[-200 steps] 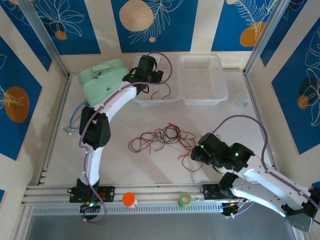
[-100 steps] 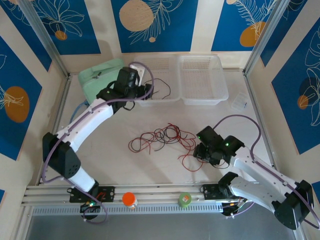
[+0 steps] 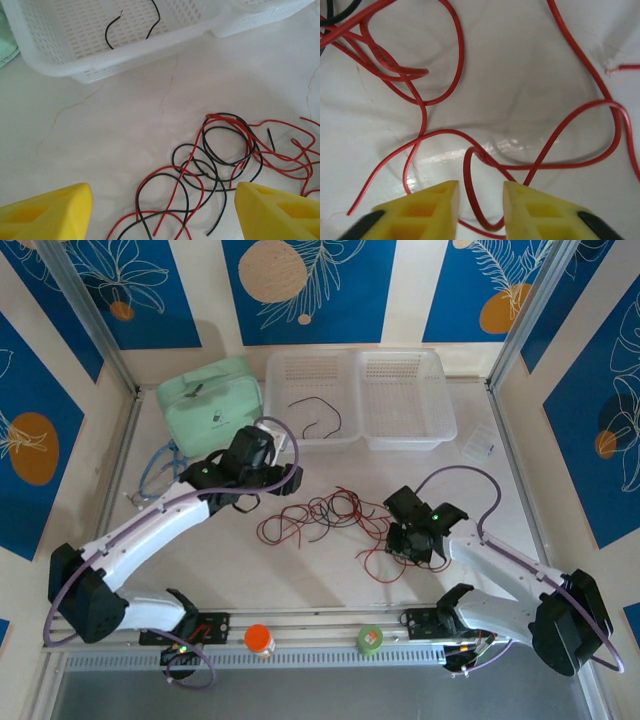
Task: Untangle the cables
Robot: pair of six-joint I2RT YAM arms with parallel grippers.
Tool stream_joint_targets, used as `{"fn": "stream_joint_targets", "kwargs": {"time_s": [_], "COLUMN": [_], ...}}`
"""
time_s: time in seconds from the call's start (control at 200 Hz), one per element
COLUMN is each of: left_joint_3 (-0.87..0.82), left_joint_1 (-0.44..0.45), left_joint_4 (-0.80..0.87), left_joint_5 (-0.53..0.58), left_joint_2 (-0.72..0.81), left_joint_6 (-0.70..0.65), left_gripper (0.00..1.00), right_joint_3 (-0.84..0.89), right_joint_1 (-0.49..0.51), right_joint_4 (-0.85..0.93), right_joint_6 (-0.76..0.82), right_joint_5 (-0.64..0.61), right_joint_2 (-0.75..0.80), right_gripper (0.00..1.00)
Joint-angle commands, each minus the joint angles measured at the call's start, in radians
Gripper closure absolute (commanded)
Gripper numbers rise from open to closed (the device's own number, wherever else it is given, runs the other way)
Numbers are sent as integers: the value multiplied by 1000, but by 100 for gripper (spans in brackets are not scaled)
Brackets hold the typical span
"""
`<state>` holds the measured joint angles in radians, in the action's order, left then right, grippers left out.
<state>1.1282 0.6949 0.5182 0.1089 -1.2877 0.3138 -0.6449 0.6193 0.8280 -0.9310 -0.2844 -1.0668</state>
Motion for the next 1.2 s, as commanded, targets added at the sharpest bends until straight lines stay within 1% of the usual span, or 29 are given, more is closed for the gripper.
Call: {"fn": "stream_joint_targets", "kwargs": {"time_s": [0.0, 0.1, 0.275, 0.405, 0.52, 0.645, 0.79, 0.885, 0.945, 1.196], "left_joint_3": [-36, -56, -78, -94, -102, -105, -105, -106, -102, -88], "left_joint_1": [11, 14, 16, 22, 29, 41, 55, 70, 84, 143], "left_joint_4": [20, 30, 31, 17, 10, -2, -21, -42, -61, -155], "left_joint_5": [6, 11, 5, -10, -18, -34, -45, -59, -73, -134], "left_joint_2": [54, 87, 132, 154, 159, 159, 153, 142, 132, 81], "left_joint_6": [30, 30, 20, 16, 22, 24, 30, 36, 38, 58], "left_gripper": [25, 25, 25, 26, 27, 31, 35, 37, 37, 38], "right_joint_3": [-9, -29, -104, -196, -264, -301, -308, -339, -369, -488], "right_joint_1": [-6, -6, -17, -72, -157, -287, -442, -506, -528, -553], "right_joint_4": [-18, -15, 16, 39, 45, 20, -83, -143, -174, -307], "right_joint_6": [21, 38, 102, 167, 223, 266, 241, 217, 212, 215], "right_joint_5": [-21, -18, 33, 145, 300, 506, 789, 903, 931, 938], "right_joint_2": [-5, 12, 95, 163, 193, 194, 171, 138, 121, 80], "right_gripper": [86, 100, 100, 100, 100, 100, 100, 100, 100, 100]}}
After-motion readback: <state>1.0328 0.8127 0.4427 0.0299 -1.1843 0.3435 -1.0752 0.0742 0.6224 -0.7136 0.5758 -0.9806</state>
